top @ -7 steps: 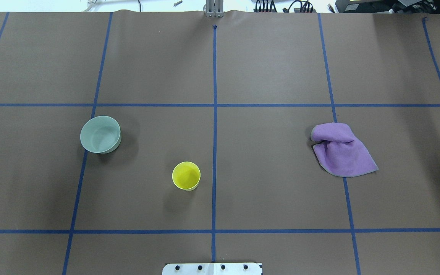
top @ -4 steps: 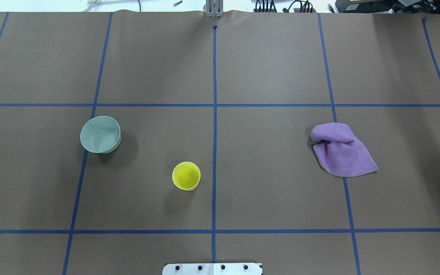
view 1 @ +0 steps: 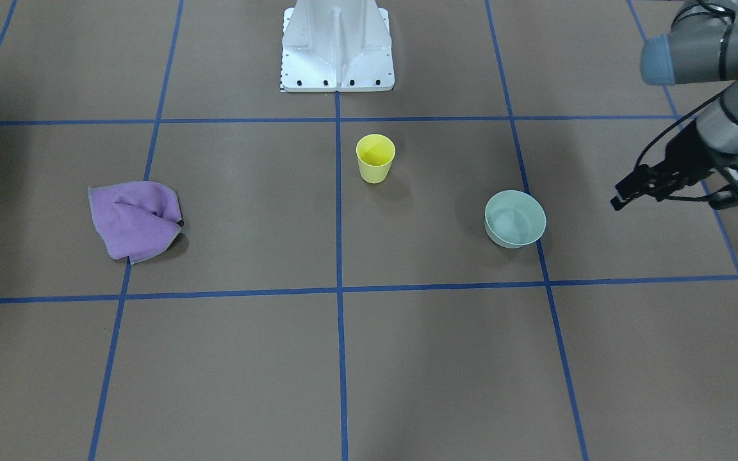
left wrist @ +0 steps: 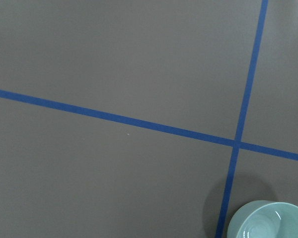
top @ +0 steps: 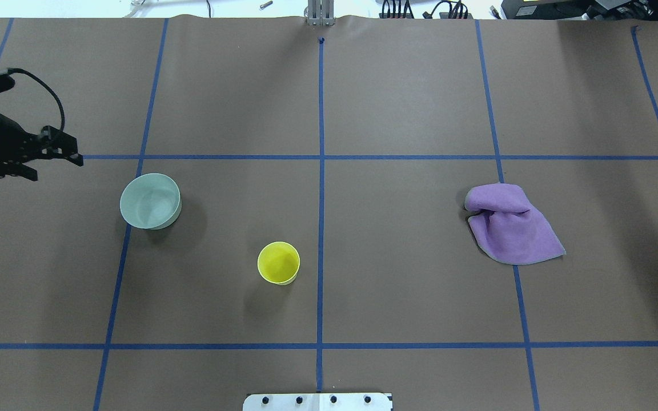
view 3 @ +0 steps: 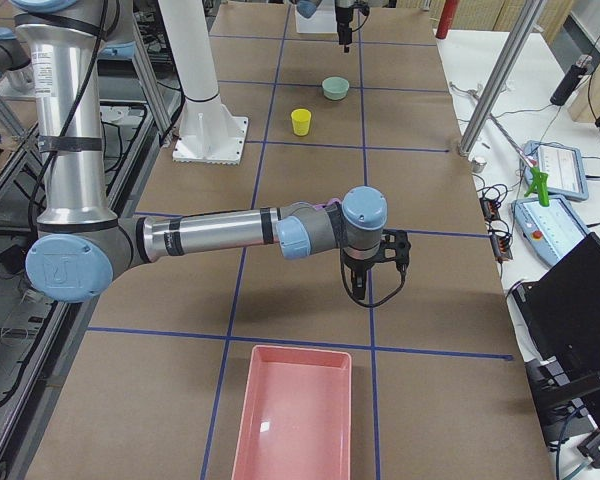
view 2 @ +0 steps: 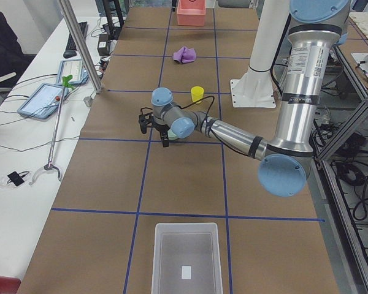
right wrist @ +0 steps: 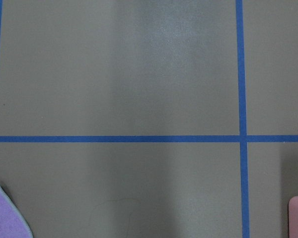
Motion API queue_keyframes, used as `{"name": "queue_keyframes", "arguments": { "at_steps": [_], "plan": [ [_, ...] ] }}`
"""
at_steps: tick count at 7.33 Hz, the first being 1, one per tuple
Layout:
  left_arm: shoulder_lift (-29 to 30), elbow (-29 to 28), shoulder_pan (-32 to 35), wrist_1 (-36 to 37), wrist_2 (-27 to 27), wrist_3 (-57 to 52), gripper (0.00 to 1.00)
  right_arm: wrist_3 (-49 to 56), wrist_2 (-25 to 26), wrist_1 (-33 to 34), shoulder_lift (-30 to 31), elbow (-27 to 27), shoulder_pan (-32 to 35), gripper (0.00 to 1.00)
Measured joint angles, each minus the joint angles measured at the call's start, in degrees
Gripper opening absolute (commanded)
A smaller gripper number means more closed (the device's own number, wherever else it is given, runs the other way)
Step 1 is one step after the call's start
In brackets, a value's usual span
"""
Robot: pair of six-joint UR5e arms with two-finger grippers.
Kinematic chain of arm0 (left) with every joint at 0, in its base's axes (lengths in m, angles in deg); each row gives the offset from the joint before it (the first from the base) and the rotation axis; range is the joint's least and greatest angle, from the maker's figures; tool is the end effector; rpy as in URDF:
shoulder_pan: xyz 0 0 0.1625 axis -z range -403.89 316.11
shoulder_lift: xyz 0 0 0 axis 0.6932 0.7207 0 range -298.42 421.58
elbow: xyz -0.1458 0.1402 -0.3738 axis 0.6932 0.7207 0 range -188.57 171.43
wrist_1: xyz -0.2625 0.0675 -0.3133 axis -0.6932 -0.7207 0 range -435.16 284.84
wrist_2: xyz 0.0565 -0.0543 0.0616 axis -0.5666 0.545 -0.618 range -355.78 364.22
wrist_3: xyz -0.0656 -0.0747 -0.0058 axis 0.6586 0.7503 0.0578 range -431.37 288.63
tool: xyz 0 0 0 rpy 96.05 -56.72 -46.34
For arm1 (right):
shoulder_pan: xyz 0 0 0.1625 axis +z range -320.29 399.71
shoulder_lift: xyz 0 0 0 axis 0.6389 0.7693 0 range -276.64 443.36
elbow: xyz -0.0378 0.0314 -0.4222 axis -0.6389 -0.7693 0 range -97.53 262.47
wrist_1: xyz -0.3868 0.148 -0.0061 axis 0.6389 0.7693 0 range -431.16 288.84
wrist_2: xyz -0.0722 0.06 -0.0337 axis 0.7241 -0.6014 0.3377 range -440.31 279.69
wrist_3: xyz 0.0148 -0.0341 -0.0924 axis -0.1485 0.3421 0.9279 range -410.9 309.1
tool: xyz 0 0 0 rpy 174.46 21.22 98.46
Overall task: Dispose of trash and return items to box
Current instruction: 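Reach the left gripper to the pale green bowl and grasp its rim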
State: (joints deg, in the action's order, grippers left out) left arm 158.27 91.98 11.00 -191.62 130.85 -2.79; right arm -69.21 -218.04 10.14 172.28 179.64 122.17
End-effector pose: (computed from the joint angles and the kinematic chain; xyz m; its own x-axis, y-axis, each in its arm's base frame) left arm 0.2567 -0.4935 0.4573 0.5402 -0.2590 -0.8007 0.2386 0.9596 -0.1494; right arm -0.0080 -0.5144 0.5662 0.6456 0.0110 0.7636 -0.0815 0.9952 0.0546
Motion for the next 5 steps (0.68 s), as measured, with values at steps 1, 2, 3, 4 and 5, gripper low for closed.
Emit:
{"name": "queue_keyframes", "arguments": {
  "at_steps": [1,2,3,4,5],
  "plan": [
    [0.37,-1.33,-3.38,-3.9,-1.84,4.26,0.98,-0.04,0.0,0.0,-0.12,0.01,-0.01,1.0],
    [1.29,-2.64,-5.8,-5.62,-2.71,6.13,0.98,-0.05,-0.01,-0.01,-0.23,-0.02,-0.05,1.0],
    [2.92,-4.49,-7.54,-6.32,-3.07,6.88,0.84,-0.06,-0.09,0.0,-0.28,-0.05,-0.1,1.0],
    [4.82,-6.64,-8.92,-6.65,-3.74,7.23,0.22,-0.06,-0.2,0.0,-0.3,-0.05,-0.17,1.0],
    [6.02,-8.02,-10.1,-6.7,-4.93,7.37,0.0,-0.06,-0.29,0.0,-0.34,-0.05,-0.26,1.0]
  ]
}}
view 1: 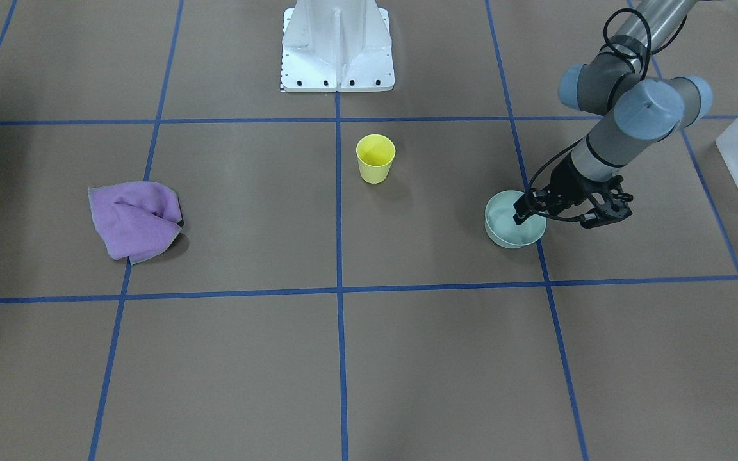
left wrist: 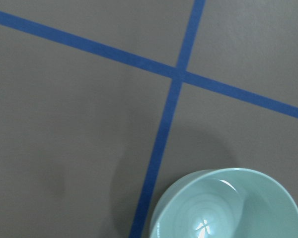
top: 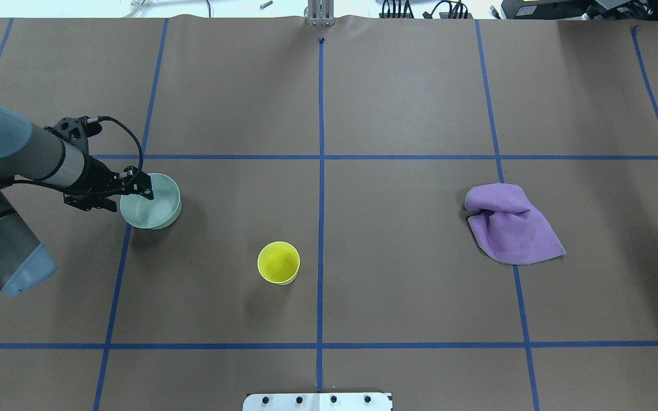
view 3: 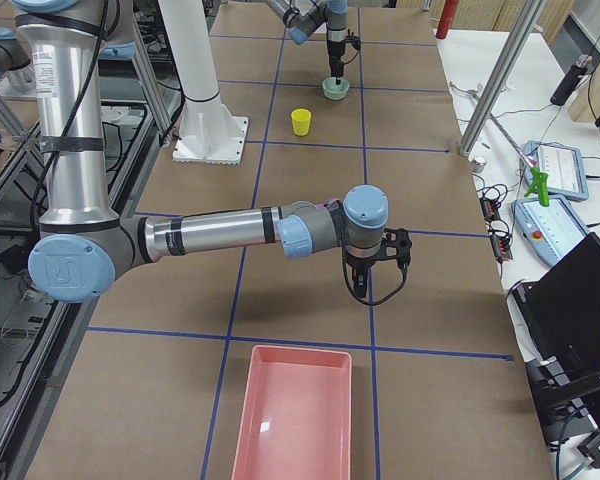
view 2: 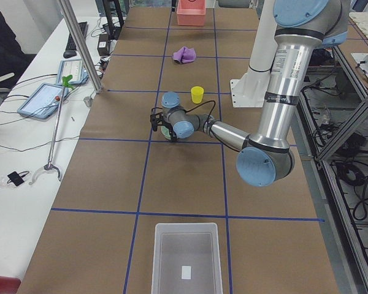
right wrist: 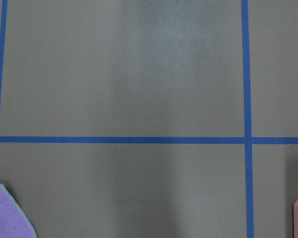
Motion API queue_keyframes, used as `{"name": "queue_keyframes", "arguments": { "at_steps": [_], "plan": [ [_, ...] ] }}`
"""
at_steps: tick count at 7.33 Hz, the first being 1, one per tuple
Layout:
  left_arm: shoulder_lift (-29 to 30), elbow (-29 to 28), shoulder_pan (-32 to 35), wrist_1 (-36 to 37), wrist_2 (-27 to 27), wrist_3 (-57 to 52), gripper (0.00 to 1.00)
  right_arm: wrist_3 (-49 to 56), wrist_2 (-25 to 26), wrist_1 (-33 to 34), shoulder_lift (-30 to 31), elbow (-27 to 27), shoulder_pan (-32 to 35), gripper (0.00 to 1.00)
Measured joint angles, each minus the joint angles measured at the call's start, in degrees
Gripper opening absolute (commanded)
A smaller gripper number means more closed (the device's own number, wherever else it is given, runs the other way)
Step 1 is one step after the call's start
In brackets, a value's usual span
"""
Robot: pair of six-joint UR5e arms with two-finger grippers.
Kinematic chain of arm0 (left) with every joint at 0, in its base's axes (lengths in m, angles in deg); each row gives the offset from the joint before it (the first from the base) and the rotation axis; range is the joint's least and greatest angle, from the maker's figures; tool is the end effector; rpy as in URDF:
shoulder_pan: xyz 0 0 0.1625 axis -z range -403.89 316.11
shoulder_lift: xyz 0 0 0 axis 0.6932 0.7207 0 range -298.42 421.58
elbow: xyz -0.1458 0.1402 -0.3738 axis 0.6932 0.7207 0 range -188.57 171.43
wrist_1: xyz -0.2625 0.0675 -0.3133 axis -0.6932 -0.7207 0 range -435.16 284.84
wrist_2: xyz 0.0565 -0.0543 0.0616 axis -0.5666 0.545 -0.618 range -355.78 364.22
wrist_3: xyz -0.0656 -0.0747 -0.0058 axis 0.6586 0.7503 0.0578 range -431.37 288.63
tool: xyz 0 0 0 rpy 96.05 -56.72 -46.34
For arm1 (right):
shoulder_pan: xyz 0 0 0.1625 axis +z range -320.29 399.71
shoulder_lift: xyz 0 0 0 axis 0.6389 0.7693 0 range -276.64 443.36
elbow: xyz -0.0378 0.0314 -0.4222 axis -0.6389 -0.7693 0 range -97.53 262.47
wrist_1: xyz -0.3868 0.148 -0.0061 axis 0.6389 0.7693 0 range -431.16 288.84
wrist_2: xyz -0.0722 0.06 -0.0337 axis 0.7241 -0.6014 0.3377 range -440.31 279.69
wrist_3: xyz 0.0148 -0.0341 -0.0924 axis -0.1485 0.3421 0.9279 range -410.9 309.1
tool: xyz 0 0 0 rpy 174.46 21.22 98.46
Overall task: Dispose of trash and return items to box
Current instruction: 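Reach the left gripper to the pale green bowl and grasp its rim, then lift the green bowl with the left gripper while the right gripper reaches the purple cloth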
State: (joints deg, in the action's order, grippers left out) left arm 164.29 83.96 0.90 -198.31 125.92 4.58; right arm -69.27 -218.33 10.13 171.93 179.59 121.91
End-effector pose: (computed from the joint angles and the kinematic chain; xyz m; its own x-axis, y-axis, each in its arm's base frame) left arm 0.3698 -0.4812 0.4558 0.5350 -0.2402 -0.8100 0.1966 0.9678 -0.1572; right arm -0.0110 -0.5167 0.5631 0.6413 0.0045 0.7673 -0.0765 0.9954 0.0580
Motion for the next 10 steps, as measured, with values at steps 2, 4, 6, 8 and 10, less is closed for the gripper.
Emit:
{"name": "queue_keyframes", "arguments": {
  "at_steps": [2,4,6,8,10],
  "plan": [
    [0.16,-0.07,-0.91,0.35,-0.72,0.02,0.0,0.0,-0.05,0.0,-0.11,0.0,-0.08,1.0],
    [-0.15,1.81,-0.03,1.16,3.08,0.5,0.0,0.0,-0.22,0.0,-0.14,0.07,-0.11,1.0],
    [-1.33,7.57,1.7,5.89,7.54,2.4,0.0,-0.02,-0.42,0.06,-0.12,0.54,-0.31,1.0],
    [-2.08,11.64,6.45,9.42,12.11,1.72,0.0,-0.08,0.16,0.01,-0.43,1.61,-4.14,1.0],
    [-4.67,12.04,15.67,10.12,17.43,-6.22,0.0,-0.39,0.49,-1.88,-2.75,2.41,-10.94,1.0]
  ]
}}
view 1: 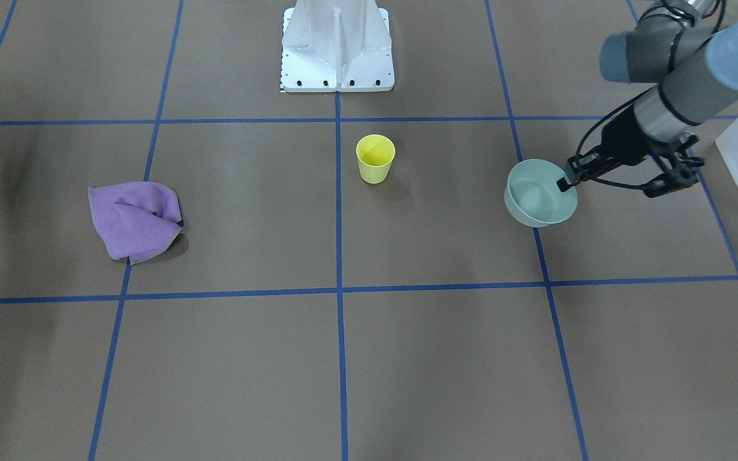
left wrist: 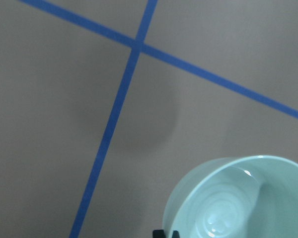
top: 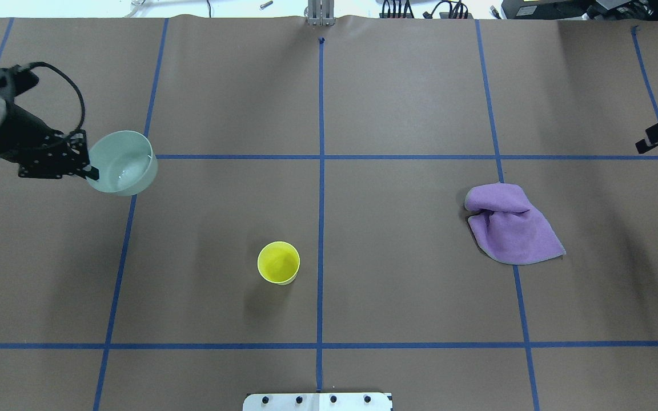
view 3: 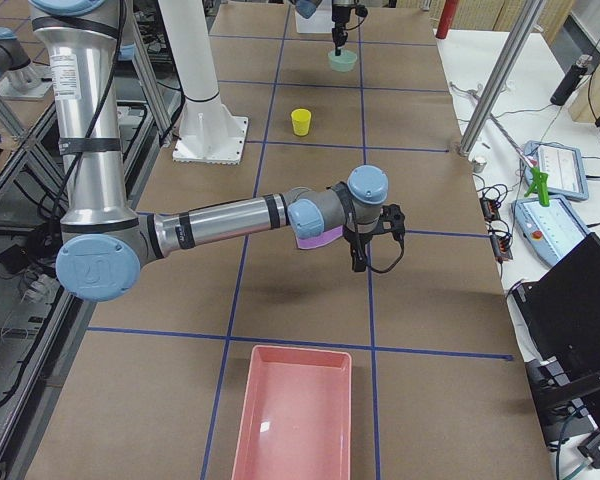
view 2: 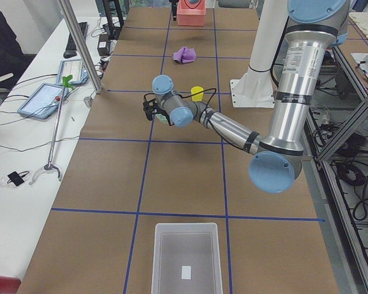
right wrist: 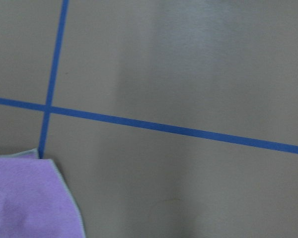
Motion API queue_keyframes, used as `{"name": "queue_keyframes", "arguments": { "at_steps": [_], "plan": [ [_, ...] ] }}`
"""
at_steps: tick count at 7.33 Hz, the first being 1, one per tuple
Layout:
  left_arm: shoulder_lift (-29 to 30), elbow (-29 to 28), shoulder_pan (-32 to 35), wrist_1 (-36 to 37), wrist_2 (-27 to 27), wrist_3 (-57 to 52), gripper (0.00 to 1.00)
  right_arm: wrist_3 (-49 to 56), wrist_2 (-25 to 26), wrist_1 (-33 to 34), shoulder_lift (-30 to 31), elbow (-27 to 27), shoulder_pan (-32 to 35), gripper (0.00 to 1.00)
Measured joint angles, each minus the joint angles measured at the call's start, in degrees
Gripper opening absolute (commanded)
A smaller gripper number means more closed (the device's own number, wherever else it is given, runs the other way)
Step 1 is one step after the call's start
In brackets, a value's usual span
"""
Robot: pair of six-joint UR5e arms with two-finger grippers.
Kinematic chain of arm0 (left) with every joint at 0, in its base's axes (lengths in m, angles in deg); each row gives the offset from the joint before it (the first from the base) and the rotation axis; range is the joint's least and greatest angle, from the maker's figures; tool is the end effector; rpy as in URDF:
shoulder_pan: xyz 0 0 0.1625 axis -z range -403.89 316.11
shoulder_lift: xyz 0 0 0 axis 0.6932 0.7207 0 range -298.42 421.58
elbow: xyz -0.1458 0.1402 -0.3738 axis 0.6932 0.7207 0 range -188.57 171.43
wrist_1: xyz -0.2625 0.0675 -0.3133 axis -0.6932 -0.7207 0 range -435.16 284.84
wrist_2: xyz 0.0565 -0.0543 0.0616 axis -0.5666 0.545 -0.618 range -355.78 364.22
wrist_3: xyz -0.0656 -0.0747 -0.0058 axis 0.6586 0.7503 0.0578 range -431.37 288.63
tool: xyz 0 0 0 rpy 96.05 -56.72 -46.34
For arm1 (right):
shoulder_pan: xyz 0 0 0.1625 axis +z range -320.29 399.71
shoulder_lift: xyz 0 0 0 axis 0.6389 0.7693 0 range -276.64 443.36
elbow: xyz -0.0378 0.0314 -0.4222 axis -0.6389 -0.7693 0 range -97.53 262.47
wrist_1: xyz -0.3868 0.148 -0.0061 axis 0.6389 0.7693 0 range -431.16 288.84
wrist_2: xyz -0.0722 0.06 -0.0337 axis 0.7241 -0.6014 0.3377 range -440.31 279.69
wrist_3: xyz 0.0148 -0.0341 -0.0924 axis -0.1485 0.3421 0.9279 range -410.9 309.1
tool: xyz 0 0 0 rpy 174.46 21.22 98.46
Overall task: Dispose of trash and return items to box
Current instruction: 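Lift the green bowl with the left gripper while the right gripper reaches the purple cloth, then carry the bowl to the white bin while the right gripper lifts the cloth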
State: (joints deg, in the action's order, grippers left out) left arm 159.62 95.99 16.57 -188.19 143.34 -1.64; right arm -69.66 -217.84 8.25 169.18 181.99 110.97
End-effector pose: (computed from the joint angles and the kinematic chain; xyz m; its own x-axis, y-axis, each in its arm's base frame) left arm 0.2147 -0.4965 0.4070 0.4283 -0.2962 -0.8537 0.1647 0.9545 -0.2485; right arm -0.1139 -0.5216 0.5138 0.6072 -0.2000 0.7689 0.1029 0.9795 0.1734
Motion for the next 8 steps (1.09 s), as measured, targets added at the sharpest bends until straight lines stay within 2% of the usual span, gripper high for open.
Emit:
{"name": "queue_keyframes", "arguments": {
  "at_steps": [2,5,6,7,8],
  "plan": [
    [-4.44,-1.7,9.41,1.37,2.72,-15.56,0.0,-1.31,2.72,-5.99,-1.74,0.21,-9.61,1.0],
    [-5.73,-3.07,22.52,13.36,4.15,-39.22,0.0,-5.99,8.61,-8.14,-5.13,0.04,-20.51,1.0],
    [-5.65,-3.1,25.01,16.61,4.2,-43.73,0.0,-6.67,9.38,-8.19,-5.53,-0.45,-22.64,0.63],
    [-5.62,-3.2,26.31,18.27,4.22,-45.8,0.0,-6.94,9.67,-8.2,-5.68,-1.17,-24.21,0.01],
    [-5.59,-3.5,27.01,18.93,4.19,-46.76,0.0,-6.93,9.87,-8.18,-5.61,-1.66,-25.13,0.0]
  ]
}}
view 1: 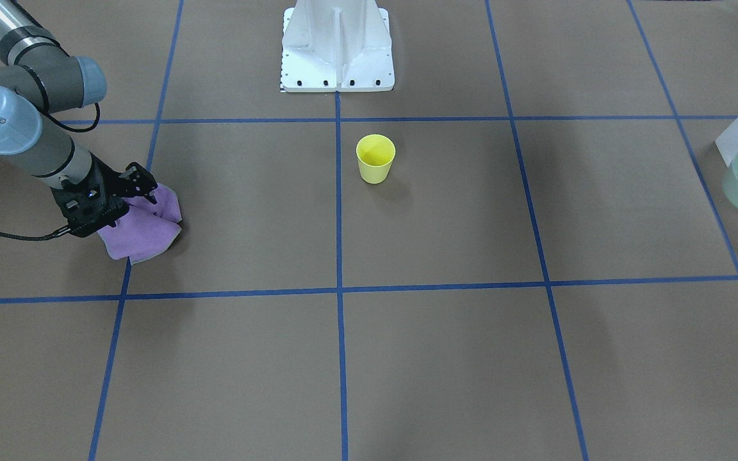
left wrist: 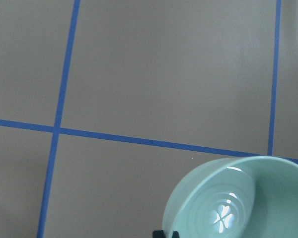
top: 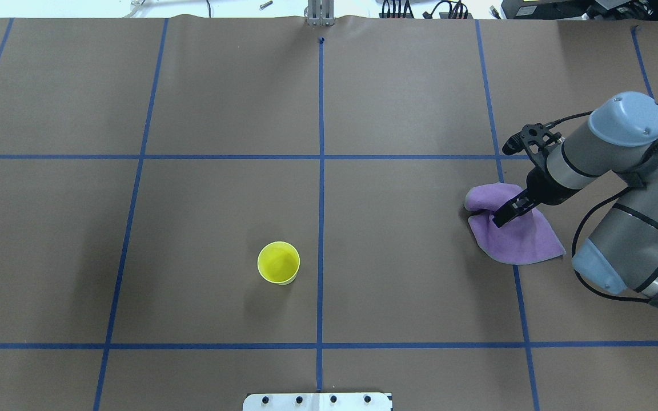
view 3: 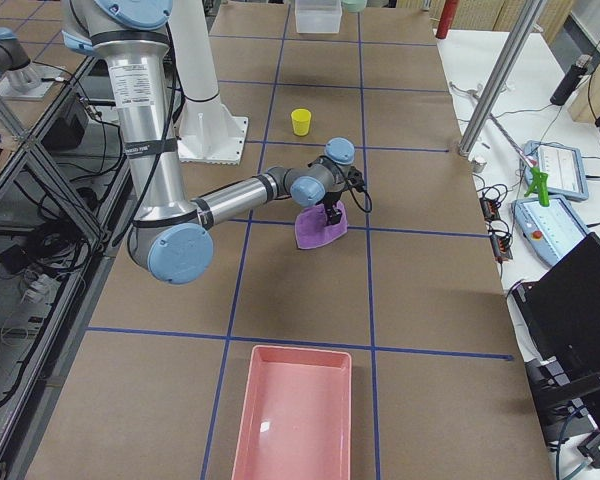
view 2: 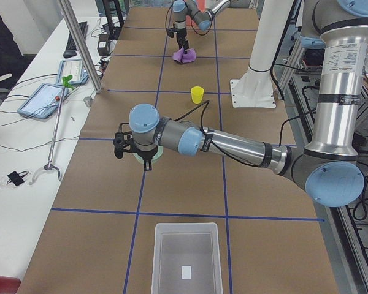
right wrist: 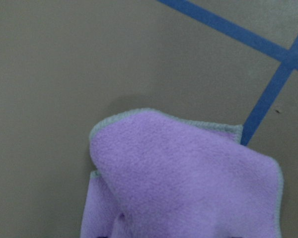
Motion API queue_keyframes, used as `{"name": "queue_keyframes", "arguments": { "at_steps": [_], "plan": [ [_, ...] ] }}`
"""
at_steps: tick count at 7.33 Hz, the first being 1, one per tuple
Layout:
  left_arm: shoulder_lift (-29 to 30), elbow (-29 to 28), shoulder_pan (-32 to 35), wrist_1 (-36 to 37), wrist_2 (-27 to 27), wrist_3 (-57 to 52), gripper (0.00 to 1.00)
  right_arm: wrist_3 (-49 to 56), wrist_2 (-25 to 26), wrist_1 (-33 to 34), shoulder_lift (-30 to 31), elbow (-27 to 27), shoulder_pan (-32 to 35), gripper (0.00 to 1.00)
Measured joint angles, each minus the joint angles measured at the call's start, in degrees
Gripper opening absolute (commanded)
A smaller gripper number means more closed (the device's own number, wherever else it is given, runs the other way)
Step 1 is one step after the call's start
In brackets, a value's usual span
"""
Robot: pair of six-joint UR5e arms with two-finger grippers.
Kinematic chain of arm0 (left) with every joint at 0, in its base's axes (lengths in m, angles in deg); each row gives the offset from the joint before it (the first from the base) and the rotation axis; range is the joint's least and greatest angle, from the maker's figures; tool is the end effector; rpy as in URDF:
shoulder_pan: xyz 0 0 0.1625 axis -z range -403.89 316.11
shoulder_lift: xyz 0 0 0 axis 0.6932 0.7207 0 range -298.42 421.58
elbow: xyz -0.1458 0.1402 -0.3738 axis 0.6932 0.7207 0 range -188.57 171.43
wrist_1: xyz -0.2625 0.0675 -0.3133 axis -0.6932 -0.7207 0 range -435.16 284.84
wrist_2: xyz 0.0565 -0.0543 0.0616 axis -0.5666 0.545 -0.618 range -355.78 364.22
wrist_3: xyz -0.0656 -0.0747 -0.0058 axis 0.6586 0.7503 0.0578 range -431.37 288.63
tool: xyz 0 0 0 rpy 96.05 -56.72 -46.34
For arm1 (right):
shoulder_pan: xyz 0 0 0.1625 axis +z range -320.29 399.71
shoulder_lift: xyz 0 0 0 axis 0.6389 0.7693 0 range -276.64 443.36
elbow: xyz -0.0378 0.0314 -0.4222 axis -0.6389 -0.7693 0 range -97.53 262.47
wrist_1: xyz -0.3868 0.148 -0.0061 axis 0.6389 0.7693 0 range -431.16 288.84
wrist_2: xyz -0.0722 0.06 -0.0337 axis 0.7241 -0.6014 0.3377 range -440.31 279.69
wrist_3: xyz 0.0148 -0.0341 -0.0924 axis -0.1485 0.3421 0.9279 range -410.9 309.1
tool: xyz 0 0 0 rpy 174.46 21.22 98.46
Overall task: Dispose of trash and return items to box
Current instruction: 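Carry the bowl to the white bin while the right gripper lifts the cloth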
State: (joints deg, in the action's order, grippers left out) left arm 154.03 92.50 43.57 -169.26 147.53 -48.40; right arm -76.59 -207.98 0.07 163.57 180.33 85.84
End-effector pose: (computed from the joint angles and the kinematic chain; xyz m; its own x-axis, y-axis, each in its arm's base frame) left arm -0.0307 -0.5144 0.5220 0.5561 -0.1241 -0.8218 0.1899 0.9816 -0.0197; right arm -0.3449 -0.4632 0.4666 0.5293 -0.4786 0.7005 0.3641 0.8739 0.3220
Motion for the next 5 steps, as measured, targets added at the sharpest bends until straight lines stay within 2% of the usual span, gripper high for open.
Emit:
{"name": "queue_keyframes", "arguments": {
  "at_steps": [1,3,4,5],
  "plan": [
    [0.03,-1.18,1.18,0.28,-0.08,-2.19,0.0,0.21,0.37,0.01,0.2,-0.08,-0.31,0.0],
    [0.21,-7.49,5.89,0.38,-0.44,-12.81,0.0,0.04,0.76,0.55,0.26,1.39,1.16,0.0],
    [0.24,-10.95,8.17,0.35,-1.5,-18.5,0.0,-0.1,0.57,2.07,0.4,3.59,2.94,0.0],
    [0.26,-14.51,10.36,0.31,-3.6,-24.56,0.0,-0.18,0.42,6.42,0.43,7.3,5.16,0.0]
  ]
}}
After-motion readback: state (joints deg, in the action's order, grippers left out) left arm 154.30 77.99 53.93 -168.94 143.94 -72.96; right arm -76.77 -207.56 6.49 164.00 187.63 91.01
